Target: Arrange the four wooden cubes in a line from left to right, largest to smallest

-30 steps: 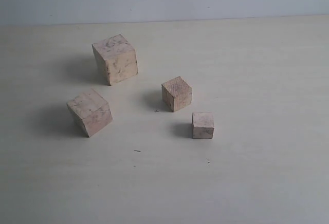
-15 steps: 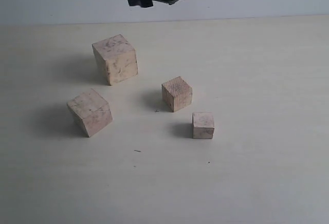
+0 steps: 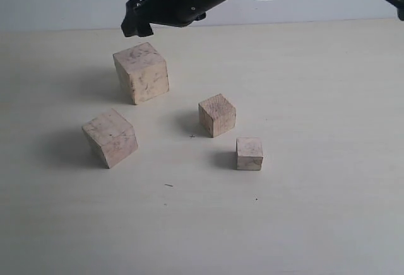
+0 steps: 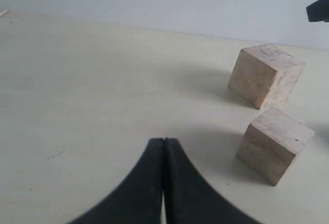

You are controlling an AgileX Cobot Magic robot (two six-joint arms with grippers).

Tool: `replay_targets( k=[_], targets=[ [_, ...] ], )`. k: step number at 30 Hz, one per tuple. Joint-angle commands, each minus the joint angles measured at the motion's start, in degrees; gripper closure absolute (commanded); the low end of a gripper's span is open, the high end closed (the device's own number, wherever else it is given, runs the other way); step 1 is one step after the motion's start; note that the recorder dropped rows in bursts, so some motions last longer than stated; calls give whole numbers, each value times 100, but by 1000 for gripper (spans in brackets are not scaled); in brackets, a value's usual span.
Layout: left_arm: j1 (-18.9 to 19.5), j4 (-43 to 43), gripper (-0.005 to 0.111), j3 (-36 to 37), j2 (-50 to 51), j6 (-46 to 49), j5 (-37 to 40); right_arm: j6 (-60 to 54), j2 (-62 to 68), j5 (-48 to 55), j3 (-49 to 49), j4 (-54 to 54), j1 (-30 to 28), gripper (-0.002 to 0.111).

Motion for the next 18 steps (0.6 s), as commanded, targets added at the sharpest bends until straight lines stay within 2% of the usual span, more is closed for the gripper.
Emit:
replay_targets(
  k=[1,18],
  targets=[
    [-27,19,107,-2,-27,0,-31,-38,118,-635,-45,-324,342,14],
    [-27,19,107,-2,-27,0,-31,-4,1173,-1007,-932,-378,475,14]
  ],
)
